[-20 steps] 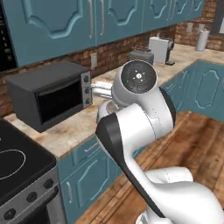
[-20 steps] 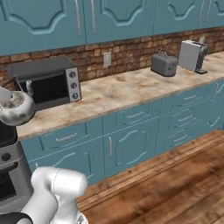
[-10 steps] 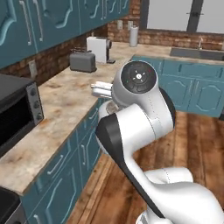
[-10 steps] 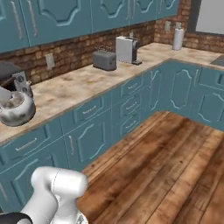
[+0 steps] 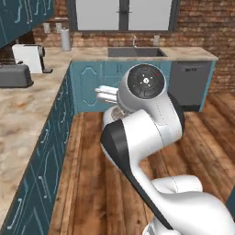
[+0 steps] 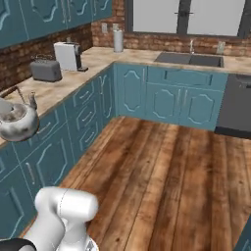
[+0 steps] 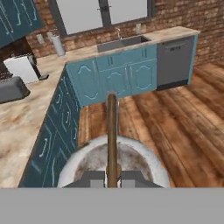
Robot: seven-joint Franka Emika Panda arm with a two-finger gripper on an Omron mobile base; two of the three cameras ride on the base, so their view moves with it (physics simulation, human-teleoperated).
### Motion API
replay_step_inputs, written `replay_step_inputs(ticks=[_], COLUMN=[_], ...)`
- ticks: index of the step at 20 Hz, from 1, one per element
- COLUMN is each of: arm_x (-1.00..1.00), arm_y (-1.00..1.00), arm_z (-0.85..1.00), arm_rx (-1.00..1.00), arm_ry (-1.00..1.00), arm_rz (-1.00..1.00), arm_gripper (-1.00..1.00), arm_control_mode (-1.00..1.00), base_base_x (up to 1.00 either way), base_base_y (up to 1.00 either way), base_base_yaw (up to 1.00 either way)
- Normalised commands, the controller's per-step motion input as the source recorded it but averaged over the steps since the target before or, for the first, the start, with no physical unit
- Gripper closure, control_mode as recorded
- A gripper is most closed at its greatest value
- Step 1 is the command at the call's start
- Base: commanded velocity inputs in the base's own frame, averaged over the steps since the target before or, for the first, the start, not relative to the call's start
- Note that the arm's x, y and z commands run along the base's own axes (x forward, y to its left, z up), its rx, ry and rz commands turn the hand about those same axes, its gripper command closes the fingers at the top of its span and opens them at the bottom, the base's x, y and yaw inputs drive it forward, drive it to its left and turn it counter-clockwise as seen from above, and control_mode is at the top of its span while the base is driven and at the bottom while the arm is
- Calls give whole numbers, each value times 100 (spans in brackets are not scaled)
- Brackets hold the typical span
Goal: The kettle is done boiling. Turn off the stove, then wait for 300 timesteps before moving the kettle to the dining table.
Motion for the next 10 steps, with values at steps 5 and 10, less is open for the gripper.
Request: replay_step_inputs(ticks=[5, 10], arm_x=[0, 0], arm_y=[0, 0], arm_z=[0, 0], arm_rx=[0, 0], arm_ry=[0, 0], arm_rz=[0, 0], arm_gripper=[100, 100], arm_control_mode=[100, 100], base_base_x=[-2, 8], base_base_y=[0, 14], base_base_yaw=[-63, -61])
